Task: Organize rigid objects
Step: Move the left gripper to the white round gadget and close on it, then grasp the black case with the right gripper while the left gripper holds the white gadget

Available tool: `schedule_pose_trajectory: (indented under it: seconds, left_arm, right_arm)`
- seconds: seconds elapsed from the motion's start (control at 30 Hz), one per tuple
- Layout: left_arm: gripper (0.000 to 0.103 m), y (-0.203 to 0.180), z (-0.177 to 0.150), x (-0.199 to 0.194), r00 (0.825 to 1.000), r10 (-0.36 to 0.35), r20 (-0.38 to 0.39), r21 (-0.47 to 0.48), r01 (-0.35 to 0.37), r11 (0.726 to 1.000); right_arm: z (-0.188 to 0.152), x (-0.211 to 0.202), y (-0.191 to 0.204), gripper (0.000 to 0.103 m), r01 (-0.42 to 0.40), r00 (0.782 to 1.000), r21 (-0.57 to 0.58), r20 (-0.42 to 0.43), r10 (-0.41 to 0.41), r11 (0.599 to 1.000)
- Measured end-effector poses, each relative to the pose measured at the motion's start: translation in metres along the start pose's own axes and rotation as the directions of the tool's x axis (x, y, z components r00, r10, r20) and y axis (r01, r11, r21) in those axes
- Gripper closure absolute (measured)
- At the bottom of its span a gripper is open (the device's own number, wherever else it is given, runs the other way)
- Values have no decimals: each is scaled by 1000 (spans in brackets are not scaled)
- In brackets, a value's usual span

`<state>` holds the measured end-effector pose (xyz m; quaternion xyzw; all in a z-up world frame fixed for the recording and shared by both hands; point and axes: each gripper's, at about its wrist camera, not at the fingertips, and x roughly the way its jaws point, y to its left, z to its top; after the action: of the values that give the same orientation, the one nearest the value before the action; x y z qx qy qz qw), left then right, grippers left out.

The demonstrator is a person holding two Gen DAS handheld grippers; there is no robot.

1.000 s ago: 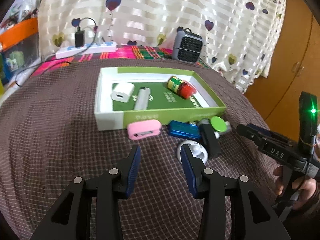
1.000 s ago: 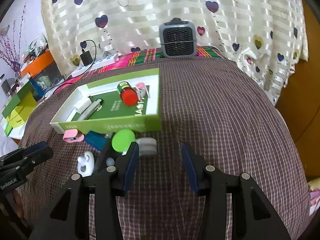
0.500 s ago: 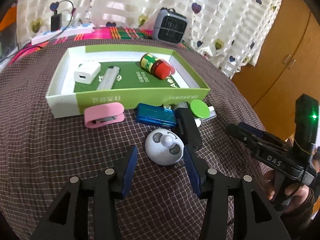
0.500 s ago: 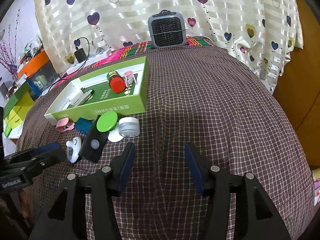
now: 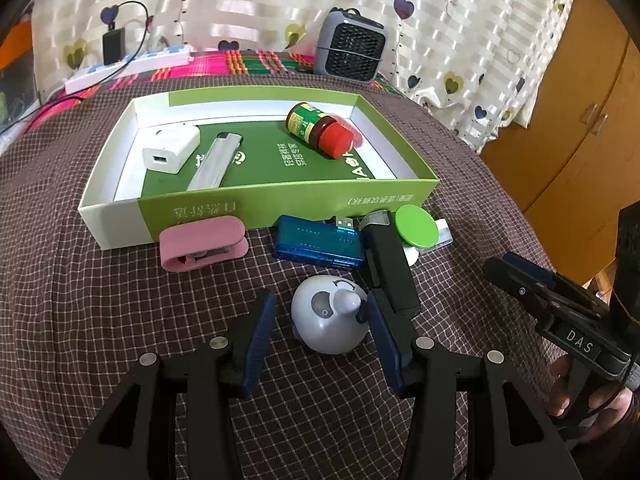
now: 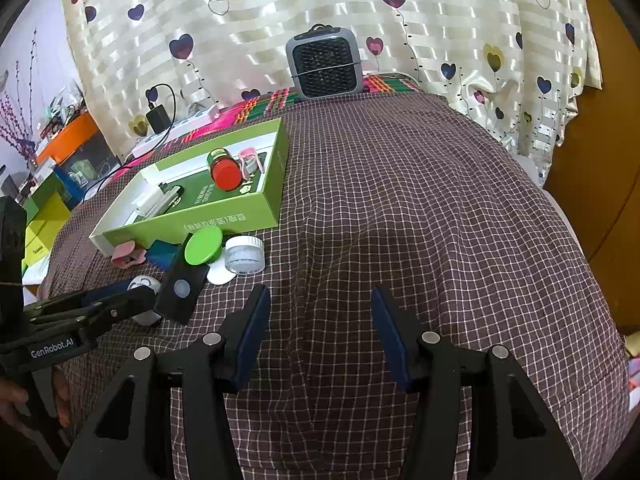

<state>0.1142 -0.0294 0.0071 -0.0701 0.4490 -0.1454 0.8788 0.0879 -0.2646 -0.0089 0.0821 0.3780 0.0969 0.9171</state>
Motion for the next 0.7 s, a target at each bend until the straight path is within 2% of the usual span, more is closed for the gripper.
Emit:
schedule_pose_trajectory:
  seconds: [0.07, 0.17, 0.37, 0.6, 0.7]
  left_arm:
    - [58, 2, 0, 0, 1000, -6, 3, -8, 6, 1000]
    - [69, 5, 0, -1, 1000, 0, 6, -12, 0, 1000]
    - [71, 10, -2, -4, 1000, -15, 14, -27, 15, 1000]
    - [71, 22, -7, -15, 999, 25, 24, -39, -24, 999]
    - [71, 31, -10, -20, 998, 47, 32, -43, -46, 998]
  right_arm:
    - [0, 0, 0, 49, 1, 1000, -1, 0, -1, 1000]
    - [0, 1, 1, 49, 4, 1000, -4, -3, -4, 1000]
    - [1, 2, 8, 49, 9, 1000, -18, -10, -9, 1000]
    - [4, 3, 27, 49, -7, 1000, -52, -14, 6, 999]
    - [4, 5, 44, 49, -44, 999, -84, -21, 43, 995]
